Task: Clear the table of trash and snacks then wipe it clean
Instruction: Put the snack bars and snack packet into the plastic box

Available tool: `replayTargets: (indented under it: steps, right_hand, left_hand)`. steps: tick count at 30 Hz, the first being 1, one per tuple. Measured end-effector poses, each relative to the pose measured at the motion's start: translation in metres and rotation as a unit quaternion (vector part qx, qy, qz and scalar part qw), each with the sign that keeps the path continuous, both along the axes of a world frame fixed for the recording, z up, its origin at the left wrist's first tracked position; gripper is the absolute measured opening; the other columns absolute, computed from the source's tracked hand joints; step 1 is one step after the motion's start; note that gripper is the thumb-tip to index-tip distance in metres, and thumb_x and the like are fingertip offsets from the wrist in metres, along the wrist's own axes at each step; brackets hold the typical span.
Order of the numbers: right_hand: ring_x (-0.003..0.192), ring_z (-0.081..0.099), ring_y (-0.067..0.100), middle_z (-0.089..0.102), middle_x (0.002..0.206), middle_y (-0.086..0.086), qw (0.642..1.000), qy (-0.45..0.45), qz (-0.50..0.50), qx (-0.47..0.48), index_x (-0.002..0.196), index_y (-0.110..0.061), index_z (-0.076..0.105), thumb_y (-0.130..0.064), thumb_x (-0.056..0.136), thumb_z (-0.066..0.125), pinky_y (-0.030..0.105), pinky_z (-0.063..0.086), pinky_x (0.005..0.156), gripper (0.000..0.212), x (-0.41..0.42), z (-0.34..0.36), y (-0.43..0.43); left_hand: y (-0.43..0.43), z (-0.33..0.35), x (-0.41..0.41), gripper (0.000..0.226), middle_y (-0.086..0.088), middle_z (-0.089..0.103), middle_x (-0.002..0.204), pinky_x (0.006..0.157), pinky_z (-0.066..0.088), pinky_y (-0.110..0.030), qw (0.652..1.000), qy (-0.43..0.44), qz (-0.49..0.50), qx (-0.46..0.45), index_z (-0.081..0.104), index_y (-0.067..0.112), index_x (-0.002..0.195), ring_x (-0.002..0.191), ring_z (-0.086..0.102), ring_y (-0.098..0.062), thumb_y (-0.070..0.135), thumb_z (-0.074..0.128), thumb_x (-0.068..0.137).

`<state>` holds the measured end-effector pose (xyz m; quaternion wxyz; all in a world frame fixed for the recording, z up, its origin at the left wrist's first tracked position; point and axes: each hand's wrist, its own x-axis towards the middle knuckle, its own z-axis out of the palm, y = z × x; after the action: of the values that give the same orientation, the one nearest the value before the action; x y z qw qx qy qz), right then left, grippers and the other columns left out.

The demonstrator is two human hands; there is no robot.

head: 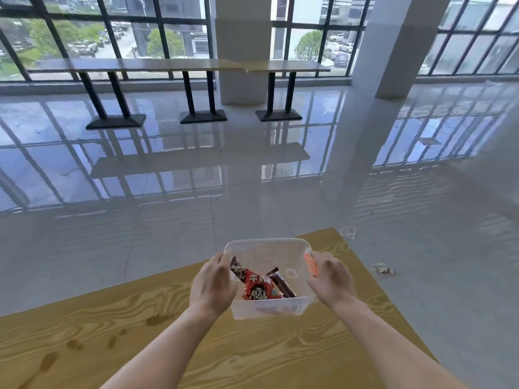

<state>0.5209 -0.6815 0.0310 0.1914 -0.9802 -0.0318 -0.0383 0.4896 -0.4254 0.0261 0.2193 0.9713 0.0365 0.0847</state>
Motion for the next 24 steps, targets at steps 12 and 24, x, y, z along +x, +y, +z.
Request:
replayTargets:
  steps: [12, 24]
  right_hand:
    - [0.076, 0.047, 0.022, 0.048, 0.085, 0.0, 1.0, 0.002, 0.015, -0.02, 0.114, -0.013, 0.059, -0.009, 0.094, 0.048, 0.031, 0.037, 0.064, 0.023, 0.1, -0.032, -0.05]
    - [0.086, 0.058, 0.026, 0.062, 0.098, 0.004, 1.0, -0.007, 0.01, -0.014, 0.128, -0.021, 0.058, -0.016, 0.098, 0.052, 0.032, 0.042, 0.068, 0.031, 0.117, -0.053, -0.054]
  left_hand:
    - [-0.059, -0.031, 0.074, 0.045, -0.002, 0.056, 0.096, 0.06, 0.033, -0.026, 0.999, 0.044, 0.024, -0.004, 0.048, 0.009, 0.125, 0.076, 0.043, -0.016, 0.008, 0.054, 0.08]
    - [-0.069, -0.043, 0.088, 0.06, -0.002, 0.056, 0.107, 0.066, 0.038, -0.024, 0.998, 0.061, 0.02, -0.017, 0.04, 0.01, 0.139, 0.09, 0.052, -0.018, 0.014, 0.057, 0.081]
